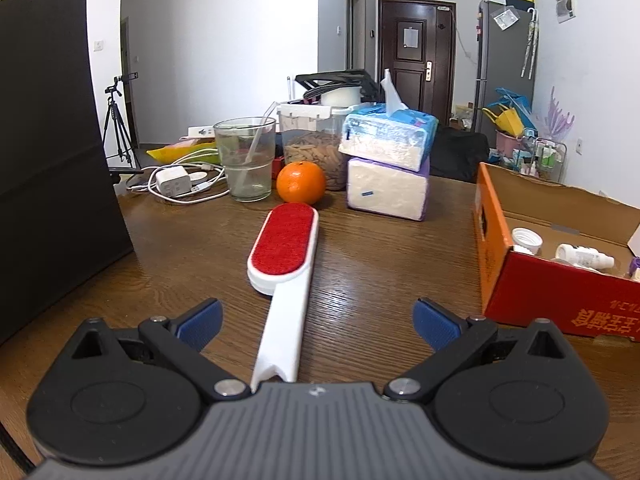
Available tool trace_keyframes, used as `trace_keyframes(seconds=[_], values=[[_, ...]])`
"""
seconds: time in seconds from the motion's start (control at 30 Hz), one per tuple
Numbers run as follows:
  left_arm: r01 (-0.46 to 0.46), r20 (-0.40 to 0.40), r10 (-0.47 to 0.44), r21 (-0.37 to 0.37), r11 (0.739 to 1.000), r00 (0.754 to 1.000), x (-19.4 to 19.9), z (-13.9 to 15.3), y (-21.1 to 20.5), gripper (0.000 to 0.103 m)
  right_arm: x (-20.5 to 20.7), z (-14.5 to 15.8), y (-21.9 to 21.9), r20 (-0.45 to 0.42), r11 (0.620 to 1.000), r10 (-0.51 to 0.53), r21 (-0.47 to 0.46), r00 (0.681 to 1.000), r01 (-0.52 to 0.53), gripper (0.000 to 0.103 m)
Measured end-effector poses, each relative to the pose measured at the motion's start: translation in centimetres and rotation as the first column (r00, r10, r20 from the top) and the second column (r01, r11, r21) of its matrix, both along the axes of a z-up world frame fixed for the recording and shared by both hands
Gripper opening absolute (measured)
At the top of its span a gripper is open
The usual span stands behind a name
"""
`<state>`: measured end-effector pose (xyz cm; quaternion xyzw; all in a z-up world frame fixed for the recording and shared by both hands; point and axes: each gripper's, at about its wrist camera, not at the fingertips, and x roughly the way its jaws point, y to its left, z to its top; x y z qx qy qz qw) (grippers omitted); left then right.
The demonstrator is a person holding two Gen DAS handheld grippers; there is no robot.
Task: Organize rigid objects
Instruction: 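Grasp the clear cotton swab box with the right tool while the left tool grasps the lint brush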
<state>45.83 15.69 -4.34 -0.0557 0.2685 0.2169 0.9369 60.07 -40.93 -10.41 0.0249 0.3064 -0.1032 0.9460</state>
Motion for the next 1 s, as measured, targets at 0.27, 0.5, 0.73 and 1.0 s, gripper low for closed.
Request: trace_keyframes(seconds=[0.27,0.5,0.73,1.0], values=[[-0.039,-0.017,0.039,-0.018,0.999,0.999,0.5,-0.2,2.1,0.103,-2.5,1.0,2.2,0.074,0.999,-0.046,-0.008,0.996,0.047,0.065],[-0.062,-0.048,0.061,-0.024,0.998,0.997,1.7,-0.8,3.9,0.103,-4.9,1.8,4.7,0.128,0.999,-0.032,0.003,0.991,0.032,0.065],[-0.061,-0.073,0.059,-0.024,0.998,0.996,3.7,-1.3,4.9,0.103,-6.7,2.1,7.2,0.146,1.000,-0.017,0.006,0.989,0.016,0.065],[-0.024,-0.097,0.019,-0.042,0.999,0.995,6.3,-1.7,5.9,0.103,-7.8,2.2,9.3,0.147,1.000,-0.015,0.000,0.989,0.015,0.065]])
